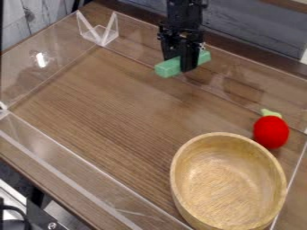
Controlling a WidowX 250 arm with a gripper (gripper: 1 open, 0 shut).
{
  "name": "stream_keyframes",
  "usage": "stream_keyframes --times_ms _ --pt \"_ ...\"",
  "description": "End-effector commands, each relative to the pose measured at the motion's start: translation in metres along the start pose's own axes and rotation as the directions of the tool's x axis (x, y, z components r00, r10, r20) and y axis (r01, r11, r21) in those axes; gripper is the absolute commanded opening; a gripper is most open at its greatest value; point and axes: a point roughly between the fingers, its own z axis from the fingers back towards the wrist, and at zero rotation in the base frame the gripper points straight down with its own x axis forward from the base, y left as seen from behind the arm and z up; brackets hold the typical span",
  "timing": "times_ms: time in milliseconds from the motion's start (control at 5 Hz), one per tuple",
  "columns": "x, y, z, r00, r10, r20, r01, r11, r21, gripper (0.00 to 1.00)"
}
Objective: Put the green block into the wooden bowl
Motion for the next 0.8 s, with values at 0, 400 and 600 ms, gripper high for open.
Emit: stream_keyframes --times_ms 0,400,600 --pt "0.007 0.008 0.023 0.998 0.004 0.064 -0.007 0.999 0.039 0.00" --pt "0.004 0.016 0.026 0.997 0.017 0.080 -0.020 0.999 0.034 0.00" --pt "0.002 0.018 0.026 0.996 0.022 0.086 -0.025 0.999 0.032 0.00"
